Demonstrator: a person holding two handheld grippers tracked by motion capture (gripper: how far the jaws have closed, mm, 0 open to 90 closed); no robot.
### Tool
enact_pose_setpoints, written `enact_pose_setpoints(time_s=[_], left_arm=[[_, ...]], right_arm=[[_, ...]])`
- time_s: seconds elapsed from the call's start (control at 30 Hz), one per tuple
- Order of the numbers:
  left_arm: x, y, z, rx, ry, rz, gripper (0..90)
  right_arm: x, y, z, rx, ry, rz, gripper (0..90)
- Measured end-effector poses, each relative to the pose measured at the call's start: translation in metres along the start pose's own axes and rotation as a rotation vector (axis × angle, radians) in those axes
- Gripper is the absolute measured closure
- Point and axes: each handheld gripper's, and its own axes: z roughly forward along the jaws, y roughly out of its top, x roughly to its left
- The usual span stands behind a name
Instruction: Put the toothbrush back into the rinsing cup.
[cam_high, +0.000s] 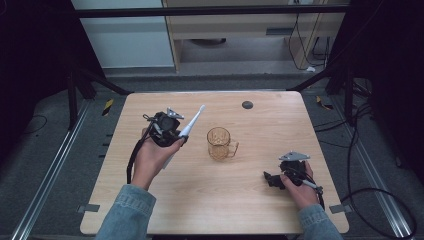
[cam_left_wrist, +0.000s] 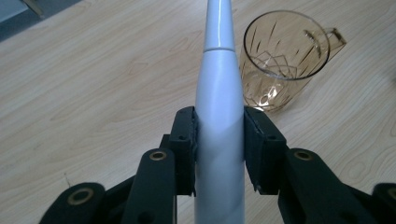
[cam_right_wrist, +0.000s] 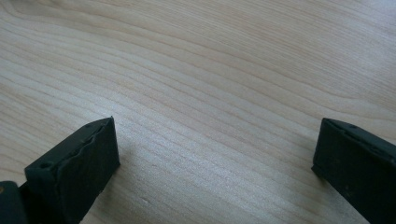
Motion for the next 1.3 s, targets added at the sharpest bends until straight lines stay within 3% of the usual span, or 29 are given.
enact_pose_setpoints(time_s=[0.3,0.7,1.03,1.3], left_arm=[[-0.012,0.014,0.007,-0.008,-0.025,0.029,66.4],[-0.017,0.030,0.012,-0.021,-0.042,0.037,66.4],[-0.021,0.046,0.015,-0.028,-0.050,0.067,66.4],[-0.024,0.065,0.021,-0.050,-0.071,0.086,66.4]], right_arm=[[0.001,0.000,-0.001,0.004,0.008,0.012,0.4],[0.001,0.000,-0.001,0.003,0.008,0.009,0.6],[0.001,0.000,-0.001,0.003,0.007,0.009,0.6],[-0.001,0.000,0.001,-0.001,0.004,-0.020,0.5]])
